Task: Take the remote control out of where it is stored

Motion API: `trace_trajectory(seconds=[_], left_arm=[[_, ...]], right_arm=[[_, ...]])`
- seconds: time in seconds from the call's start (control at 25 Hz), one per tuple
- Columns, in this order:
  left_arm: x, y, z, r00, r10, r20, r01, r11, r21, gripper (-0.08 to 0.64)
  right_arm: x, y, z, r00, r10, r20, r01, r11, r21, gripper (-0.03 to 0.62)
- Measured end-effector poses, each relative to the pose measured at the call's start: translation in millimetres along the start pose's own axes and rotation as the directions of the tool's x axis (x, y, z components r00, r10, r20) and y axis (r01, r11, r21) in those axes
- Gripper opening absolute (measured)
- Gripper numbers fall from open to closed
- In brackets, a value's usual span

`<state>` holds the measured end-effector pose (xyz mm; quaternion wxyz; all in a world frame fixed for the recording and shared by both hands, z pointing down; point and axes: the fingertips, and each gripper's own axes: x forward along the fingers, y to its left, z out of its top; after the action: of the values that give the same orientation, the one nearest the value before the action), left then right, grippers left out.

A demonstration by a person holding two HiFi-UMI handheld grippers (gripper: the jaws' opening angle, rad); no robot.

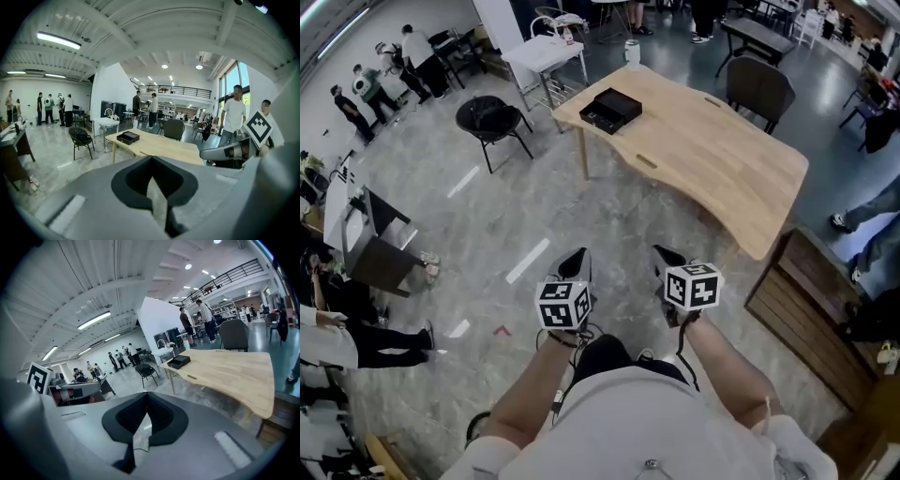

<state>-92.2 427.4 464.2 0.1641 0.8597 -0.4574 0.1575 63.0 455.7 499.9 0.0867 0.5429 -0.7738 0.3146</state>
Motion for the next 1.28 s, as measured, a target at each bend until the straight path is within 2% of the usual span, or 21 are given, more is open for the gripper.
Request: trace_trajectory(seconds=[0.24, 0.52, 0.96, 1.28], left_arm=[[27, 20, 7, 1.0, 0.028, -0.001, -0.028, 0.999, -0.027, 0.002], [88, 73, 28, 0.999, 0.035, 0.001, -0.035, 0.998, -0.049, 0.002], [223, 194, 118, 0.999, -0.045, 0.006, 0.045, 0.998, -0.038, 0.002], [303, 269, 150, 0.997, -0.074, -0.018, 0.073, 0.995, -0.064, 0.002]], right_arm=[[34, -15, 15, 0.999, 0.018, -0.026, -0.017, 1.0, 0.004, 0.028], [107, -26, 49, 0.998, 0.023, -0.051, -0.024, 0.999, -0.022, 0.028], [285, -22, 167, 0.997, 0.0, -0.079, -0.005, 0.998, -0.058, 0.028], [386, -38, 214, 0.991, -0.022, -0.133, 0.012, 0.997, -0.071, 0.028]])
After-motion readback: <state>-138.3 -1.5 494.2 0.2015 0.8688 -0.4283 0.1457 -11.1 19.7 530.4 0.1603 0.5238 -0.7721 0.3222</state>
